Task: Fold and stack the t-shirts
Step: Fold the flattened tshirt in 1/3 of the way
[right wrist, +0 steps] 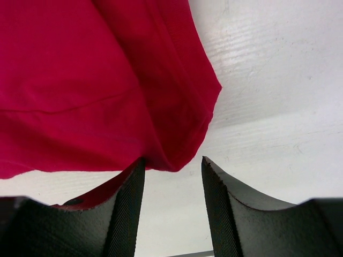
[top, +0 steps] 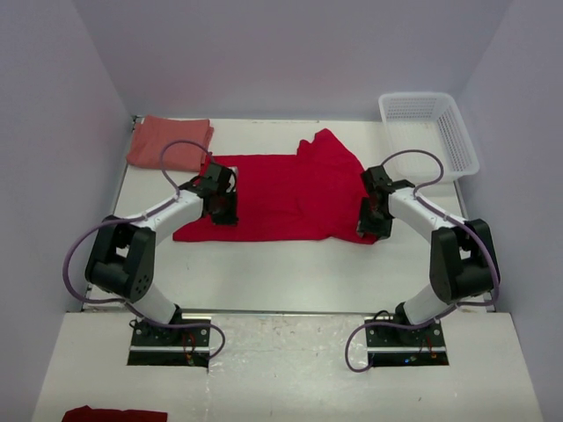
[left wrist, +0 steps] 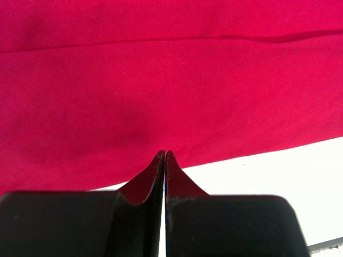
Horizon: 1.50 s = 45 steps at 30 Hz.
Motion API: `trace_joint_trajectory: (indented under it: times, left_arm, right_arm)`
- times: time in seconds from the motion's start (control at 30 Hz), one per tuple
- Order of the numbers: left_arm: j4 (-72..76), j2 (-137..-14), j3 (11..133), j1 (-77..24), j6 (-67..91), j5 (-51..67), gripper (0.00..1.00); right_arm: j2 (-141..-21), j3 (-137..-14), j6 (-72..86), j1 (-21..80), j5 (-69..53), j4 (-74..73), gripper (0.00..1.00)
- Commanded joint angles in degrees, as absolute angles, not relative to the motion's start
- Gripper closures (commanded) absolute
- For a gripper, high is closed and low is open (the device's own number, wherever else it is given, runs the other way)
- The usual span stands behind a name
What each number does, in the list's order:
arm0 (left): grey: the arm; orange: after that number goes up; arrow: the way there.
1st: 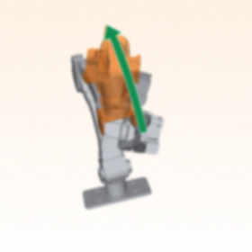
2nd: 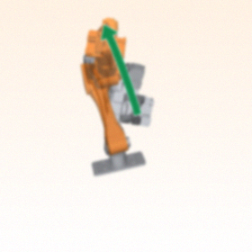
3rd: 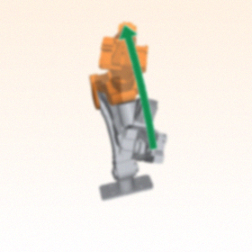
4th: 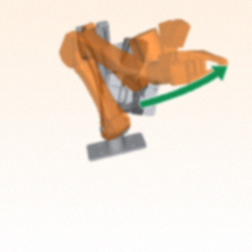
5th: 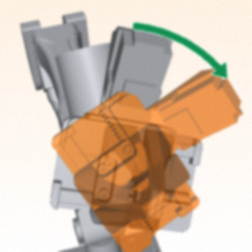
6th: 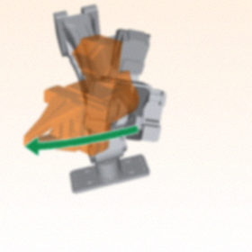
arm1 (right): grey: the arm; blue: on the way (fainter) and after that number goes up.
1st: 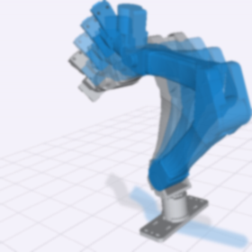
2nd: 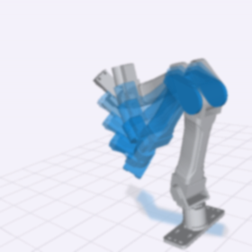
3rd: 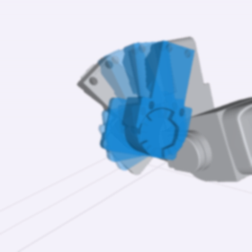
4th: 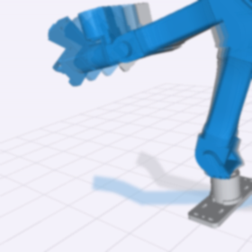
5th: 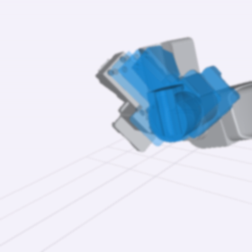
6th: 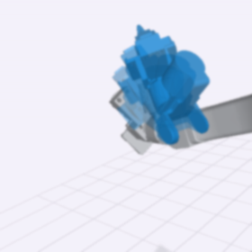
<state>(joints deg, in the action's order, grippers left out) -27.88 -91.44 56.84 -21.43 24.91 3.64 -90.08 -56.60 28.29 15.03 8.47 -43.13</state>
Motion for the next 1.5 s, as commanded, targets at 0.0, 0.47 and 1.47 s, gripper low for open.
trace_joint_trajectory:
  times: [0.0,0.47,1.47]
  left_arm:
    - [-26.1,-92.89,56.43,-21.53,24.79,3.43,1.0]
    - [-27.07,-97.38,56.07,-21.53,25.4,1.06,1.0]
    - [-26.81,-99.23,52.39,-21.53,26.46,3.42,1.0]
  right_arm:
    - [-91.84,-59.67,28.3,14.59,9.76,-43.07,0.53]
    - [-93.17,-58.45,28.91,14.33,9.14,-42.28,0.87]
    - [-85.18,-52.56,39.9,9.94,18.02,-47.55,1.0]
